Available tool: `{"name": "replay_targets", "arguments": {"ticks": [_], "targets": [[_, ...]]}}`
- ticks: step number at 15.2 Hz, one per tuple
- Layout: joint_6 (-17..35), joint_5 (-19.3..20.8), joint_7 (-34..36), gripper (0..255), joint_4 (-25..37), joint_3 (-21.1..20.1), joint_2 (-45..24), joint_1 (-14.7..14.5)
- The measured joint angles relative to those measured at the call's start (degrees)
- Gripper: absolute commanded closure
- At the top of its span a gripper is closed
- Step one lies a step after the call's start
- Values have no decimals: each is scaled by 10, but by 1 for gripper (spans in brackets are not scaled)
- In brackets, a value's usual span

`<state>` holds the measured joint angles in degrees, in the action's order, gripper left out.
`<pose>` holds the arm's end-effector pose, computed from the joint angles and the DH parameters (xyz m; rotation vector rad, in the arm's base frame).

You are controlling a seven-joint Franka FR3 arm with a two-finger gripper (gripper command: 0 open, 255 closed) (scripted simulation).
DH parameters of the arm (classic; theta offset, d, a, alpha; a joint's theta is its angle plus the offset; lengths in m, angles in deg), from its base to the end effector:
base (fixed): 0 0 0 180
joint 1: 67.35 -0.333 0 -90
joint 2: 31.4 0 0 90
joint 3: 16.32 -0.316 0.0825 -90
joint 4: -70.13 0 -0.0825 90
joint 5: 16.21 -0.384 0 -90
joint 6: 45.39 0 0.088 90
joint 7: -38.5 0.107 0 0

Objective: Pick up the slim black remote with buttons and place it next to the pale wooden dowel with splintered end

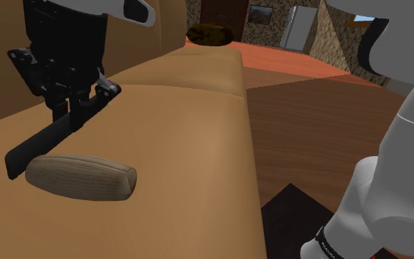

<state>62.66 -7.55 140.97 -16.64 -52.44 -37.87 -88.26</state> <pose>0.3605 0.4953 0.6301 -2.6596 1.0915 -0.1914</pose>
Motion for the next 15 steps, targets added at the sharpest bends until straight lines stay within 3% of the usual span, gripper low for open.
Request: {"name": "replay_targets", "arguments": {"ticks": [6, 7, 15], "targets": [[12, -2, -1, 255, -14, 1, 4, 2], [12, -3, -1, 0, -14, 1, 5, 2], [-6, -8, -4, 0, -2, 0, 12, 3]]}}
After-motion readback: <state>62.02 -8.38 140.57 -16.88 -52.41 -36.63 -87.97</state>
